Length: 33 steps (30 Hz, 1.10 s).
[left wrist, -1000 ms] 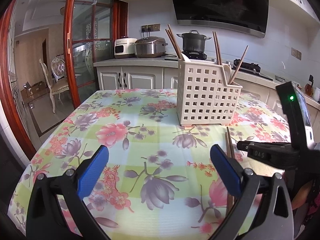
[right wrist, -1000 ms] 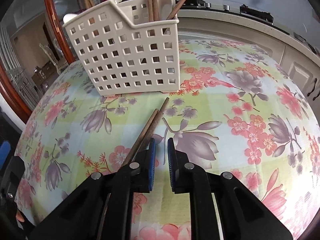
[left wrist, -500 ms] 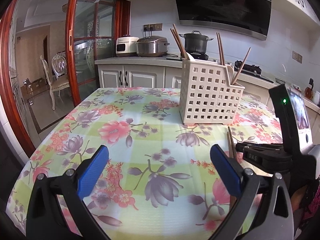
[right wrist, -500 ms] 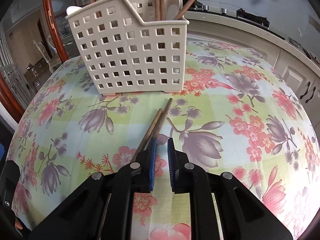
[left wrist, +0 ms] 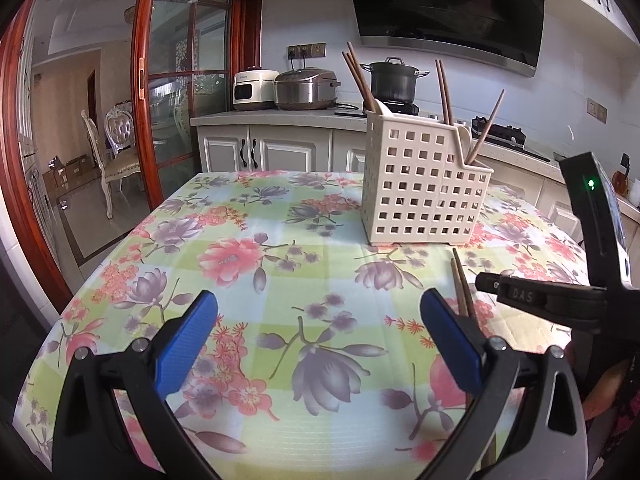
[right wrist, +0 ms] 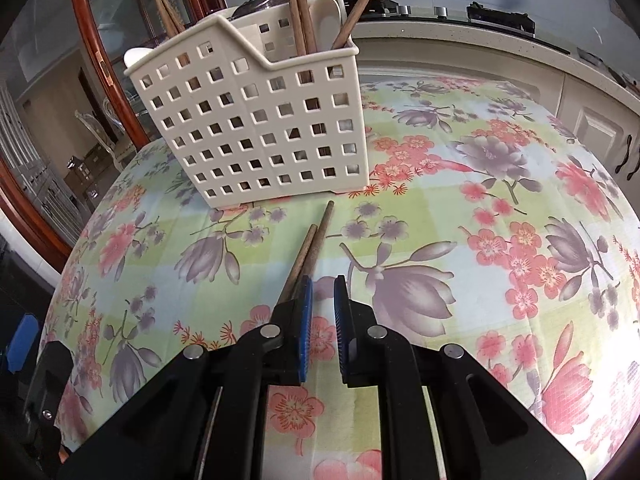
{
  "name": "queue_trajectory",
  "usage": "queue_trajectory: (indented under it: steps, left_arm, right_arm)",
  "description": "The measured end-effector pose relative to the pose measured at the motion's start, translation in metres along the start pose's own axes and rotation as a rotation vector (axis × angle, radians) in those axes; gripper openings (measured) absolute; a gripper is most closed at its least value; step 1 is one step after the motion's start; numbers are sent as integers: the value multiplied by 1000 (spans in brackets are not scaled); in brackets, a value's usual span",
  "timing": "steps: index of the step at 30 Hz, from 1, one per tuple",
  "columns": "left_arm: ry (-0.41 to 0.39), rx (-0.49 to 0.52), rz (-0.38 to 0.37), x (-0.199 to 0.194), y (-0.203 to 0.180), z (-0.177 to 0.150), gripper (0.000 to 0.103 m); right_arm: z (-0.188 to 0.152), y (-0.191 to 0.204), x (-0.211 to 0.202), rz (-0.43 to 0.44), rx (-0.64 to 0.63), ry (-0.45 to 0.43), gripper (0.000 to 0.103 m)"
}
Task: Organize utensils
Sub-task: 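Close the right tool on a brown chopstick lying on the table, then grasp a brown chopstick with the left tool while the right tool holds its own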
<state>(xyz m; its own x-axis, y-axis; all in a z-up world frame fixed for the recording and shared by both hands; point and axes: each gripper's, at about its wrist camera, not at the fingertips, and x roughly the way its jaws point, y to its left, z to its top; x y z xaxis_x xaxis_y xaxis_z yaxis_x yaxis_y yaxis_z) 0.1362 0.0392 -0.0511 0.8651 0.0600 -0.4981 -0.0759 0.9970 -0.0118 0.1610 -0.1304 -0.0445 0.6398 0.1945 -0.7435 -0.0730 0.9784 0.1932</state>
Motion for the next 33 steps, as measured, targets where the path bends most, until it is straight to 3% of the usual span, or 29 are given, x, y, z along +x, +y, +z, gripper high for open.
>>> queue_trajectory:
  steps: [16, 19, 25, 31, 33]
  left_arm:
    - [21, 3, -16, 4, 1, -2, 98]
    - [46, 14, -30, 8, -5, 0, 98]
    - [92, 18, -54, 21, -23, 6, 98]
    - [162, 117, -26, 49, -58, 16, 97]
    - [205, 150, -29, 62, -70, 18, 91]
  right_arm:
    - [7, 29, 31, -93, -161, 61, 11]
    - [5, 19, 25, -58, -181, 78, 6]
    - [-1, -14, 10, -43, -210, 85, 5]
    - [0, -56, 0, -19, -157, 75, 5]
    - [0, -64, -1, -2, -153, 76, 5]
